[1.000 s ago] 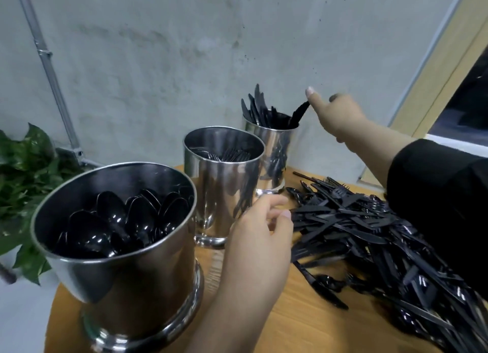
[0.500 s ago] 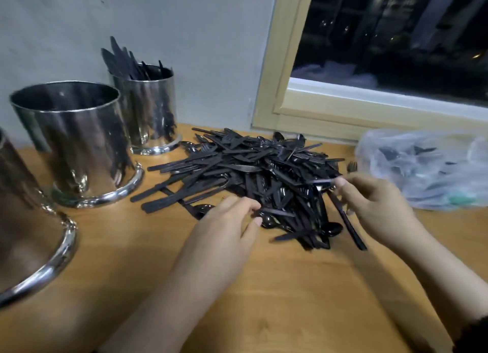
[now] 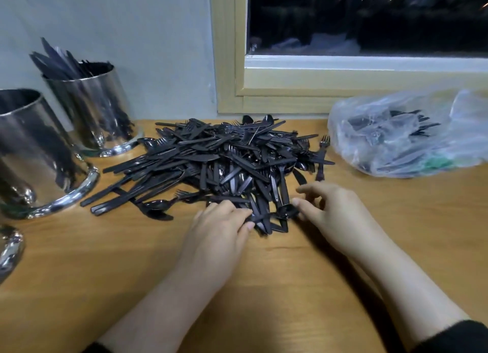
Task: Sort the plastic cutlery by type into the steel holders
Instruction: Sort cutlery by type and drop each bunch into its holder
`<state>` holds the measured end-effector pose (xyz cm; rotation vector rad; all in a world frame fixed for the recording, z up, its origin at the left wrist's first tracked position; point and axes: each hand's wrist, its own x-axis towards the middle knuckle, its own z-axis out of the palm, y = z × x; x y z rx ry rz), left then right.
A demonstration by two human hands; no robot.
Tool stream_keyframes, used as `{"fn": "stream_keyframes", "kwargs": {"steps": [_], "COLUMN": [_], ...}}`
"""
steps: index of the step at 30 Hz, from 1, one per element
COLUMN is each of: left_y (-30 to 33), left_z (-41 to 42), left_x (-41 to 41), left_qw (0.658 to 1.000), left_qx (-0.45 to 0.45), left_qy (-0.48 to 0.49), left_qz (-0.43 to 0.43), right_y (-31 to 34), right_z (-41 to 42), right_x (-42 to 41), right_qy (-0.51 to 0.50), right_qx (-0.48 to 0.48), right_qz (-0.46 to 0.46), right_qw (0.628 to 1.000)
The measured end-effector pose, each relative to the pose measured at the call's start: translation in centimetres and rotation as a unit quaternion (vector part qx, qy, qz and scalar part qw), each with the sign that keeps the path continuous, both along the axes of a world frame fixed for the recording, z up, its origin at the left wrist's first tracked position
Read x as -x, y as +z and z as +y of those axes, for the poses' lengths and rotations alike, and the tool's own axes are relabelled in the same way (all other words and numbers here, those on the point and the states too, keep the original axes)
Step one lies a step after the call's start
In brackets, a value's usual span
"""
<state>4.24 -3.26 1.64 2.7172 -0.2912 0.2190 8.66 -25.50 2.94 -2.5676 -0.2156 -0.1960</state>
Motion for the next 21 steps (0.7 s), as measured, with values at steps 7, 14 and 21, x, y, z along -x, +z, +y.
{"fn": "stream_keyframes", "kwargs": {"steps": [7,14,21], "left_y": [0.1,0.5,1.5], "left_z": [0.0,2.4,9.2], "left_x": [0.0,1.9,2.6], "left_qw": [0.999,0.994,0.911], "left_qx": [0.027,0.106,0.363], "left_qy": [-0.011,0.016,0.188], "left_qz": [0.015,0.013,0.057], "right_y": [-0.3,1.1,0.5], "right_z": [1.8,5.2,10.2], "right_x": [0.5,2.3,-0.2], "right_qy": [0.028,0.113,0.142], "right_qx": [-0.033,-0.174,0.093], "right_qz": [-0.010,-0.084,-0.054], "right_qw": [0.999,0.975,0.984]}}
